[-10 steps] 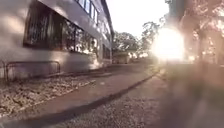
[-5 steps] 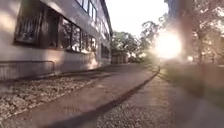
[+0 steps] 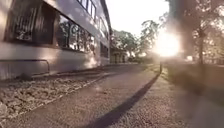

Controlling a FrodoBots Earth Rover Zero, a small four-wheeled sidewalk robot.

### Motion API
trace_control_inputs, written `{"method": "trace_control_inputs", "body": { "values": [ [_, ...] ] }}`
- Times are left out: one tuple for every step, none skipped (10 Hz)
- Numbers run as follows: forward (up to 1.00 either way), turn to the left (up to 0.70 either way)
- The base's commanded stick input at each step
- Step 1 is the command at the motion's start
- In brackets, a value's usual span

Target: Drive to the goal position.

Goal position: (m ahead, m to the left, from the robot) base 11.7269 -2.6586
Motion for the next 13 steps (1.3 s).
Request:
{"method": "trace_control_inputs", "body": {
  "values": [
    [0.7,0.0],
    [0.7,0.0],
    [0.7,0.0],
    [0.7,0.0],
    [0.7,0.0],
    [0.7,0.0],
    [0.7,0.0],
    [0.7,0.0],
    [0.7,0.0],
    [0.7,0.0],
    [0.7,0.0],
    [0.7,0.0],
    [0.7,0.0]
  ]
}}
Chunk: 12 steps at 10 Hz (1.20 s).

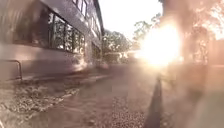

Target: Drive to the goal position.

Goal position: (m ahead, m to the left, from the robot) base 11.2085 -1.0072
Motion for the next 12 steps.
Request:
{"method": "trace_control_inputs", "body": {
  "values": [
    [0.7,0.0],
    [0.7,0.0],
    [0.7,0.0],
    [0.7,0.0],
    [0.7,0.0],
    [0.7,0.0],
    [0.7,0.0],
    [0.7,0.0],
    [0.7,0.0],
    [0.7,0.0],
    [0.7,0.0],
    [0.7,-0.16]
  ]
}}
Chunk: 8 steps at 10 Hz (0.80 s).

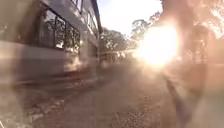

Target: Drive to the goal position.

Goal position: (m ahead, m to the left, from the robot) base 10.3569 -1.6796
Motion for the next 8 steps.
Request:
{"method": "trace_control_inputs", "body": {
  "values": [
    [0.7,-0.35],
    [0.7,-0.35],
    [0.7,-0.35],
    [0.7,-0.35],
    [0.7,-0.35],
    [0.7,-0.21],
    [0.7,0.0],
    [0.7,0.0]
  ]
}}
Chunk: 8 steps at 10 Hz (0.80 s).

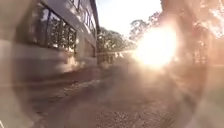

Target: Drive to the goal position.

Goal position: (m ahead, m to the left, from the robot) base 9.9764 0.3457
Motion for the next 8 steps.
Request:
{"method": "trace_control_inputs", "body": {
  "values": [
    [0.7,0.0],
    [0.7,0.0],
    [0.7,0.0],
    [0.7,0.0],
    [0.7,0.0],
    [0.7,0.0],
    [0.7,0.0],
    [0.7,0.0]
  ]
}}
